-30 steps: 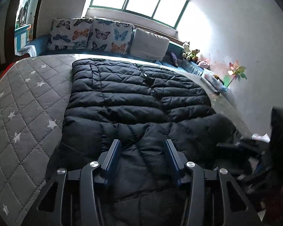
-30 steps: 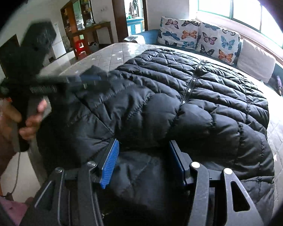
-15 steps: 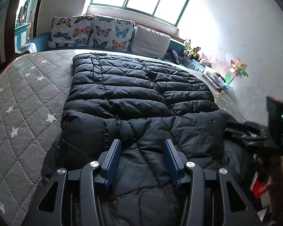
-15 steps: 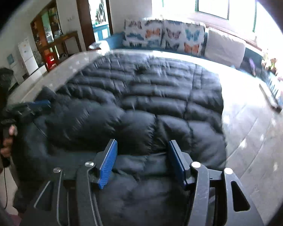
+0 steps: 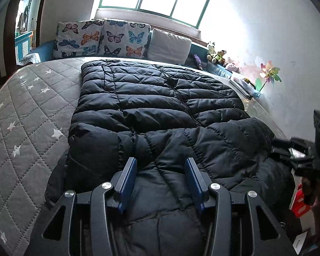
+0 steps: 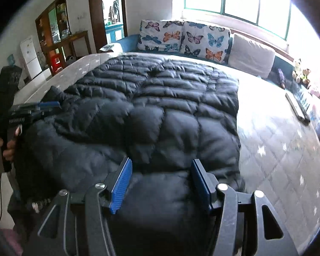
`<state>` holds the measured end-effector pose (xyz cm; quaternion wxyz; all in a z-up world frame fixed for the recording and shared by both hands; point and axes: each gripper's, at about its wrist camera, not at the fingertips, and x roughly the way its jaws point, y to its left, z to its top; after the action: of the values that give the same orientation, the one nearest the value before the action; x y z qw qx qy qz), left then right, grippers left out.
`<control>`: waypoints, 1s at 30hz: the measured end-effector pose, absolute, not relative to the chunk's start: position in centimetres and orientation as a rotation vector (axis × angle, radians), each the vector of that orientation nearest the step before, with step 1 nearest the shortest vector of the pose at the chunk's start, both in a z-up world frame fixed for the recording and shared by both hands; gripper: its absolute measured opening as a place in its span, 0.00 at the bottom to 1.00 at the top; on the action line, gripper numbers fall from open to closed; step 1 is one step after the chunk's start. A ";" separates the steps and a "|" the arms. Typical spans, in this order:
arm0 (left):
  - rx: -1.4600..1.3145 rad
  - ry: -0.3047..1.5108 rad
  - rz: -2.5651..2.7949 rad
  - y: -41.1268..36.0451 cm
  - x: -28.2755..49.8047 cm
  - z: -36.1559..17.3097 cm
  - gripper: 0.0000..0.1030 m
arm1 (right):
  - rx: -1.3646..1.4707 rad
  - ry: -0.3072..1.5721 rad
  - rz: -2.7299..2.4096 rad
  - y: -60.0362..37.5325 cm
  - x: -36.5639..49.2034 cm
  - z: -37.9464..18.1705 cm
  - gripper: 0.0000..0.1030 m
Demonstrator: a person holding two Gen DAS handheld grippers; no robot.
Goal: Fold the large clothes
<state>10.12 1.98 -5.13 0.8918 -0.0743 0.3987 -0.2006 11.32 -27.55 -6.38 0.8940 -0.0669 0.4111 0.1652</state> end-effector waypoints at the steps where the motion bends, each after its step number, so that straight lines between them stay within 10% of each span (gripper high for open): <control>1: -0.152 0.827 -0.417 2.0 10.1 -5.1 0.50 | -0.135 0.867 0.347 -27.7 11.4 -7.0 0.61; 30: -0.107 0.835 -0.421 1.8 10.5 -5.4 0.50 | -0.518 0.782 0.396 -26.3 3.0 -4.7 0.62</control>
<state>10.51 1.82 -5.40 0.8913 -0.0515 0.4023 -0.2028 3.04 -26.32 -4.73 0.8732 -0.2478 0.3745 0.1893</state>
